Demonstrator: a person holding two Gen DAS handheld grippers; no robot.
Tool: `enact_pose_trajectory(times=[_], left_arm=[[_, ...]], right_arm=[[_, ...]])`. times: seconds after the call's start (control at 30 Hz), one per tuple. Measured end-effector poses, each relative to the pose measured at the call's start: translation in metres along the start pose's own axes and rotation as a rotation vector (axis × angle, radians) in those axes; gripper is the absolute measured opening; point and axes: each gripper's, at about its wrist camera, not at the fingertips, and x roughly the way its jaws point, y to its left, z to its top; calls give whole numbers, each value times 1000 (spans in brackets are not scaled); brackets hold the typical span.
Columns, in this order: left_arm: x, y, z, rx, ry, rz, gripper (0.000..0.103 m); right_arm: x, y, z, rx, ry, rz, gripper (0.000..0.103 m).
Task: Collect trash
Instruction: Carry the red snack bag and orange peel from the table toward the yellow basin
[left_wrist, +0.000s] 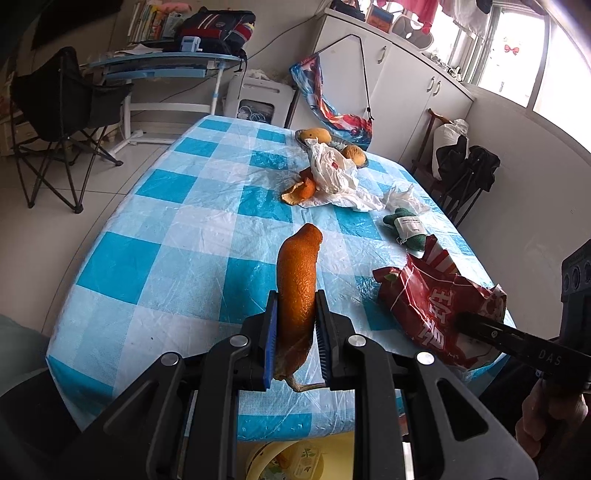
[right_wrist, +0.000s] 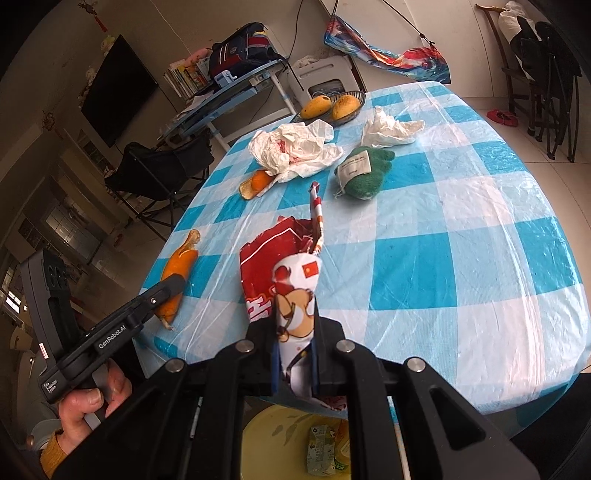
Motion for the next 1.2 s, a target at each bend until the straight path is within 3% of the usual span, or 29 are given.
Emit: enact_pose_trajectory(times=[0.27,0.67,1.2], left_arm=[[3,13,3,-62,7,-18,18],[5,7,-2,-34,15,-15,18],[-2,1,-5,-2,-1,-3,18]], right_arm=[[0,1,-2,3,-13,-11,13],[-11,15,-9,-45,-17,32,13],[-21,71,-57,-283,92,84,13]])
